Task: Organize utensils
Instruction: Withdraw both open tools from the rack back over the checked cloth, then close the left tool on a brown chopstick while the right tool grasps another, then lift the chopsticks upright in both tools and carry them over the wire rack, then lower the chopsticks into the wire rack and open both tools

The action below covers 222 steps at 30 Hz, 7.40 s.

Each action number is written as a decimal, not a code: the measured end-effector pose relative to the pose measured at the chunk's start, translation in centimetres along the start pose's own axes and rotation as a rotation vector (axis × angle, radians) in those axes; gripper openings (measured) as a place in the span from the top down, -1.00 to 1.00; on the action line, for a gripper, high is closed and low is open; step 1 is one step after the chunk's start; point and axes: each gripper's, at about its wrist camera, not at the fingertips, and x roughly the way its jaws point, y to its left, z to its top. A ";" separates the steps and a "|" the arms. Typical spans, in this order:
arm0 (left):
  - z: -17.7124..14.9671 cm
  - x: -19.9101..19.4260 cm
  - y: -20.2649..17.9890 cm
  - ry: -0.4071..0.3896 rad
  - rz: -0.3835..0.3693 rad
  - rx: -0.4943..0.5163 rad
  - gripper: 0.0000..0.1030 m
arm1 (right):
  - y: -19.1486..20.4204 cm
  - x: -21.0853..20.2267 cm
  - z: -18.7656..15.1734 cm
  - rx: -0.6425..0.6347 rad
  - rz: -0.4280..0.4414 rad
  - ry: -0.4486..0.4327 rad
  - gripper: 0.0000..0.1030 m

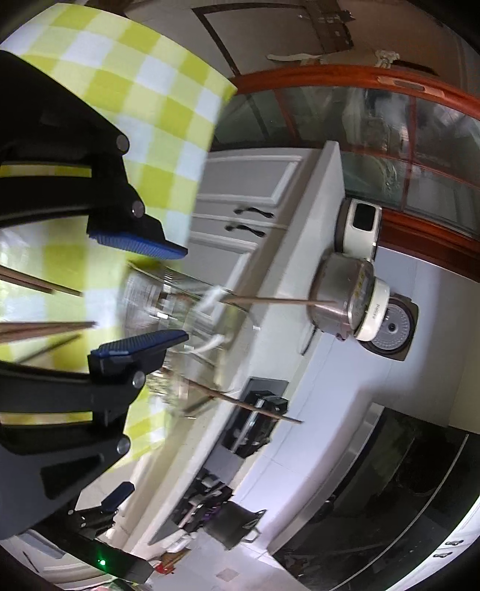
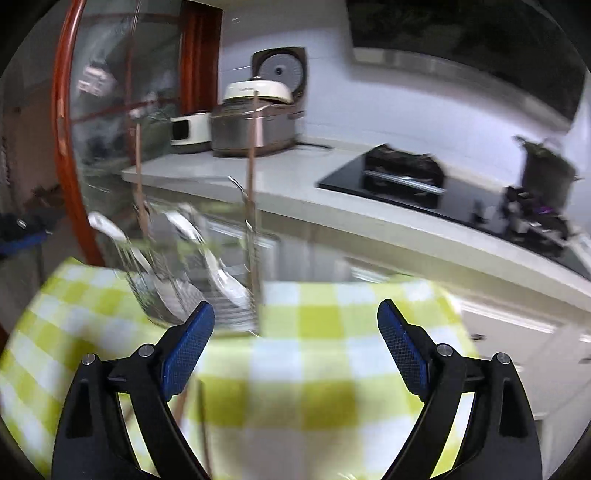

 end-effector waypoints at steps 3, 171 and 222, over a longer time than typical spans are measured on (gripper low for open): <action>-3.0 -1.1 1.1 0.039 0.013 -0.006 0.25 | -0.3 -0.9 -2.7 0.023 0.095 0.064 -0.64; -7.5 -5.0 1.9 0.138 0.079 0.171 0.87 | 1.0 -6.4 -1.0 -0.062 0.232 0.122 0.83; 6.5 -6.4 -6.5 -0.167 -0.023 0.207 0.87 | -0.2 -7.4 13.7 -0.028 0.232 -0.096 0.84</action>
